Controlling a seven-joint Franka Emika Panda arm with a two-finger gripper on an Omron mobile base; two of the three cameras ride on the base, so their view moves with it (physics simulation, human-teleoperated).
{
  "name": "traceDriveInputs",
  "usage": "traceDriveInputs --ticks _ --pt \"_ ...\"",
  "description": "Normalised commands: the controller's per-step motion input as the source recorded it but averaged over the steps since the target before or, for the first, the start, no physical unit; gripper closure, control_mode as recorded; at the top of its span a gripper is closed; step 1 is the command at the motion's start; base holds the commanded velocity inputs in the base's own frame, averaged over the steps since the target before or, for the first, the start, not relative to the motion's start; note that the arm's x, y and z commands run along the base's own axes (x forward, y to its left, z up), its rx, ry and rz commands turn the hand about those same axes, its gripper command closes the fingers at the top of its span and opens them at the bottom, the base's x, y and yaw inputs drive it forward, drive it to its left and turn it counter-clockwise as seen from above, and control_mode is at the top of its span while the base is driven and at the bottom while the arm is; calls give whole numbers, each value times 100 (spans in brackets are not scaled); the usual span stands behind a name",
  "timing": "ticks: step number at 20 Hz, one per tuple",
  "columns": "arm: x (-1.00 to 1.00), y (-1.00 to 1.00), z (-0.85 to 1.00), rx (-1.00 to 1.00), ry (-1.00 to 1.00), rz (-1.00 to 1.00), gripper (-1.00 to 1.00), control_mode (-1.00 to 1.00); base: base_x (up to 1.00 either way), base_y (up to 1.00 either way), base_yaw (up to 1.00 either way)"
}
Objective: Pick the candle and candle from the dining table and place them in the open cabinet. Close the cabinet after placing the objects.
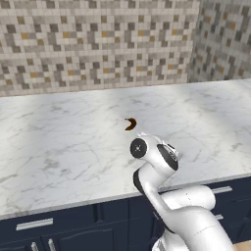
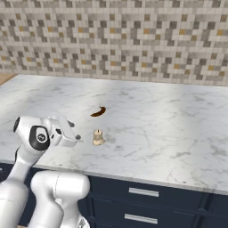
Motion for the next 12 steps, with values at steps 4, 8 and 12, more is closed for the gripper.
traceDriveInputs --ticks 4,8,12 --pt "42 0 -36 0 0 -1 -100 -100 0 0 0" --pt "48 0 -31 1 2 -1 -100 -100 0 0 0" --pt "36 -1 -33 1 2 -4 -100 -100 0 0 0"
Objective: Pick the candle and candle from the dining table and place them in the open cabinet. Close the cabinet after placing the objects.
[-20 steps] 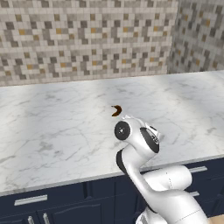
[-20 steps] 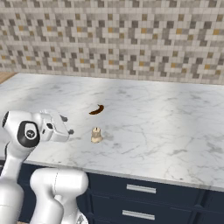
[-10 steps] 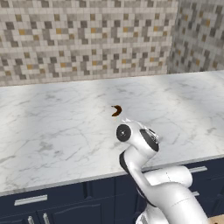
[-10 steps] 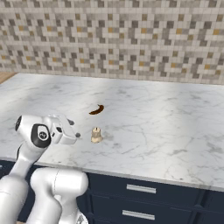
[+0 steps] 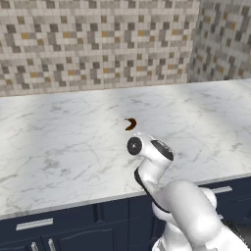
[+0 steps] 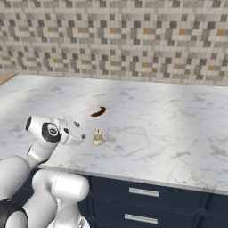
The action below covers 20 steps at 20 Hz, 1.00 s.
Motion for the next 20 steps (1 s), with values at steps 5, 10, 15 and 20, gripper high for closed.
traceDriveInputs --ticks 5,10,15,20 --pt "11 -7 -33 1 2 -9 -100 -100 0 0 0" --pt "11 -10 -19 0 0 -9 -100 -100 0 0 0" --pt "32 -8 -18 0 0 -2 -100 -100 0 0 0" --pt "31 -2 -22 0 0 0 -100 -100 0 0 0"
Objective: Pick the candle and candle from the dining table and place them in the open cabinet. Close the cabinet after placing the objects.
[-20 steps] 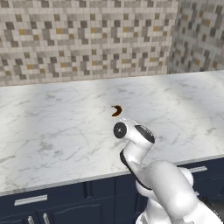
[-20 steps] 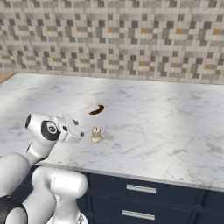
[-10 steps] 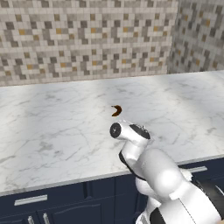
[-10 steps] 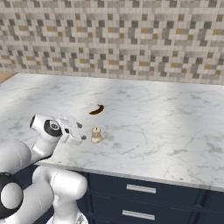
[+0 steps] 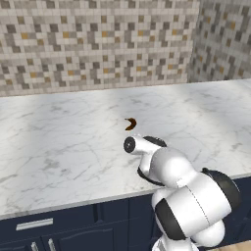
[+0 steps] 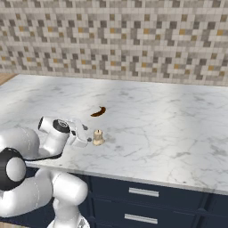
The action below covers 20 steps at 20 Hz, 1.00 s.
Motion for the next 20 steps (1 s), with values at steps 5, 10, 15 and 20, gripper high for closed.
traceDriveInputs --ticks 5,10,15,20 --pt "26 0 -20 0 0 0 -100 -100 0 0 0" --pt "28 0 -12 0 0 0 -100 -100 0 0 0" --pt "25 0 -11 0 0 0 -100 -100 0 0 0" --pt "2 0 -21 0 0 0 -100 -100 0 0 0"
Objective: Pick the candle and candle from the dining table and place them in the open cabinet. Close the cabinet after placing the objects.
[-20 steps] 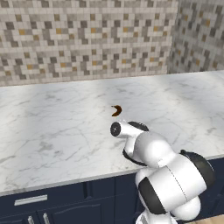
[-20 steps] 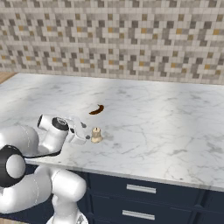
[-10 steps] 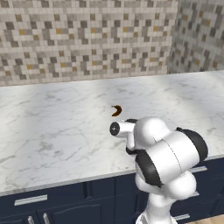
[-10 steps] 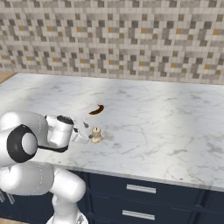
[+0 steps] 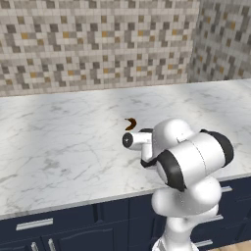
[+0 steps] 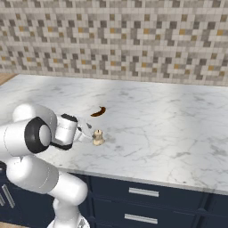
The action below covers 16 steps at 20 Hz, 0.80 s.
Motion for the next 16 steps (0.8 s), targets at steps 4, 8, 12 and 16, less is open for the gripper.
traceDriveInputs --ticks 4,8,12,16 --pt "0 0 -23 0 0 -3 -100 -100 0 0 0" --pt "0 -6 -14 0 0 -4 -100 -100 0 0 0" --pt "0 -10 -17 0 0 -6 -100 -100 0 0 0" --pt "0 -10 -17 0 0 -6 -100 -100 0 0 0"
